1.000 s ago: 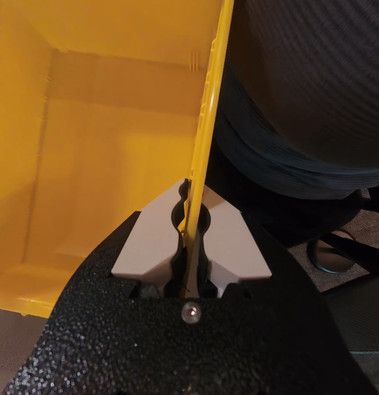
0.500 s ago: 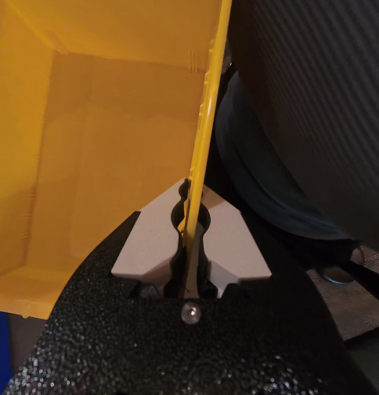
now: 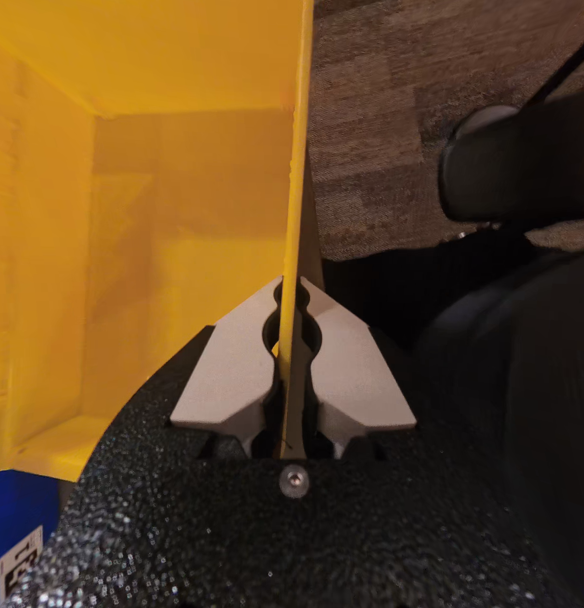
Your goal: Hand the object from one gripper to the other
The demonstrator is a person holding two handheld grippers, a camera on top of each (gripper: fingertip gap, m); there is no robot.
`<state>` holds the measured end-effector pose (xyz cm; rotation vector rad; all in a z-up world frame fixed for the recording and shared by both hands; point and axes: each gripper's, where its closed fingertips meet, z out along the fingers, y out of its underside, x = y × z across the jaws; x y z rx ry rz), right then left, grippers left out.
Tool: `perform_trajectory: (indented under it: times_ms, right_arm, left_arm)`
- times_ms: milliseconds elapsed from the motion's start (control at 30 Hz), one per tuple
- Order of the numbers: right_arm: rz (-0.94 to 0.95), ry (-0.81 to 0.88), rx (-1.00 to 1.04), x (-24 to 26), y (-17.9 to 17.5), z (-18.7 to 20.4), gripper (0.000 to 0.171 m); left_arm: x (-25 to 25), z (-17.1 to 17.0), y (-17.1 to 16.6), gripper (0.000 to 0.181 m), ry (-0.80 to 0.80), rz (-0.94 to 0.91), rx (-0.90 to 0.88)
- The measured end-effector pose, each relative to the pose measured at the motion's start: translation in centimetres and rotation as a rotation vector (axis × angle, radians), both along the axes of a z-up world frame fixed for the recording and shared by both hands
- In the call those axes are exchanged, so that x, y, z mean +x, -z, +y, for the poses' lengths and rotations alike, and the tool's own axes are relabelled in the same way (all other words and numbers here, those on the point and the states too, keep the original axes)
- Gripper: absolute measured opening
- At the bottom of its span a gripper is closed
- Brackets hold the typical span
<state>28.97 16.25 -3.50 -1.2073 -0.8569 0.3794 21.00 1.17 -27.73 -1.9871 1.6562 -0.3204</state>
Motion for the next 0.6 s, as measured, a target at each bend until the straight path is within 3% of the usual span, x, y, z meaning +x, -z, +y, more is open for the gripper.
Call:
perform_trajectory:
  times_ms: [33,133,233,300,333,467,600]
  right_arm:
    - [0.0,0.052,0.031,1.6,0.0,-0.9,0.075]
    - [-0.036,0.196,0.109,5.4,0.3,-3.5,0.071]
    - [-0.06,0.272,0.159,7.1,0.7,-5.9,0.07]
    - [-0.072,0.297,0.168,7.4,1.3,-7.3,0.069]
    - [-0.094,0.306,0.16,7.4,2.0,-7.9,0.068]
    - [-0.232,0.266,-0.029,5.6,7.4,-9.7,0.06]
    - [-0.35,0.174,-0.219,2.1,12.5,-10.6,0.06]
  left_arm:
    - [1.3,0.8,0.0,0.002,-0.023,0.0,-0.002]
    - [5.2,3.2,-0.1,0.005,-0.041,-0.006,0.042]
    - [8.9,6.2,-1.7,0.023,-0.009,-0.054,0.183]
    - [9.5,8.8,-4.3,0.047,-0.027,-0.094,0.358]
    - [9.0,9.6,-5.9,0.061,-0.04,-0.119,0.429]
    - [3.2,10.5,-11.0,0.079,-0.108,-0.318,0.531]
    - [-6.3,13.1,-11.1,0.073,-0.252,-0.379,0.513]
